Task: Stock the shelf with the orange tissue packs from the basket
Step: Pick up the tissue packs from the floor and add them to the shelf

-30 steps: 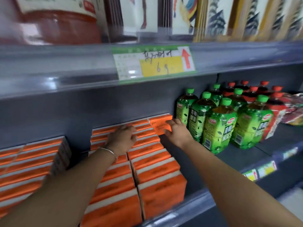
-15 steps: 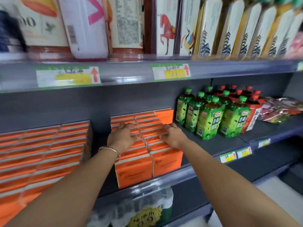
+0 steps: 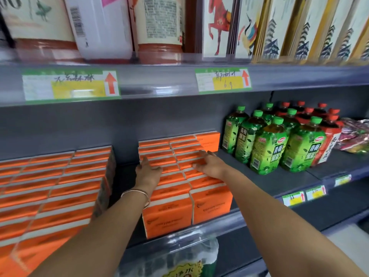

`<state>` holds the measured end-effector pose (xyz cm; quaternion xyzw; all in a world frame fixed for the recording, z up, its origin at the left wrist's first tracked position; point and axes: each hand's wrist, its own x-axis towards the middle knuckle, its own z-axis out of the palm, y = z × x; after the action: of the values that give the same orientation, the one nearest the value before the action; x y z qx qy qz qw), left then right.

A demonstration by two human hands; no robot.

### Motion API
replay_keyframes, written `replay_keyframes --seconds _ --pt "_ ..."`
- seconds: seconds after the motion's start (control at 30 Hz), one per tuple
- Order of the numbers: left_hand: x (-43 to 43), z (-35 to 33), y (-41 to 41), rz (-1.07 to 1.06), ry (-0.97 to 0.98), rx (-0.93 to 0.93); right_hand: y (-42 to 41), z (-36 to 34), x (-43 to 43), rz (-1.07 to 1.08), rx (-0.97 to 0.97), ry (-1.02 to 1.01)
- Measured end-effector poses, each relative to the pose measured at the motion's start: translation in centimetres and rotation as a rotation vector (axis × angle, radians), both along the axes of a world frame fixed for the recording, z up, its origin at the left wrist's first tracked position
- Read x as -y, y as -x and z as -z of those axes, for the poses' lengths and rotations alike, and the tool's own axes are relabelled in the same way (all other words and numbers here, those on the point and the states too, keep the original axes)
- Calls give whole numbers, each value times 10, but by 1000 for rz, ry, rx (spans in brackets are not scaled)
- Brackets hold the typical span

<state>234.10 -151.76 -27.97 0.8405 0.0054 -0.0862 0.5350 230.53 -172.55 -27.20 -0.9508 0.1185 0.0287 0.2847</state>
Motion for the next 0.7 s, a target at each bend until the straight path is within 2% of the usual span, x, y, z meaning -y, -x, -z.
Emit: replay_keyframes --seconds 0.23,0.5,0.7 --pt "2 -4 3 36 -57 -20 1 2 3 -8 32 37" --pt "-25 -11 29 113 -43 -64 34 -8 -3 113 11 91" --pt "-32 15 45 30 47 -122 60 -6 -16 217 -25 74"
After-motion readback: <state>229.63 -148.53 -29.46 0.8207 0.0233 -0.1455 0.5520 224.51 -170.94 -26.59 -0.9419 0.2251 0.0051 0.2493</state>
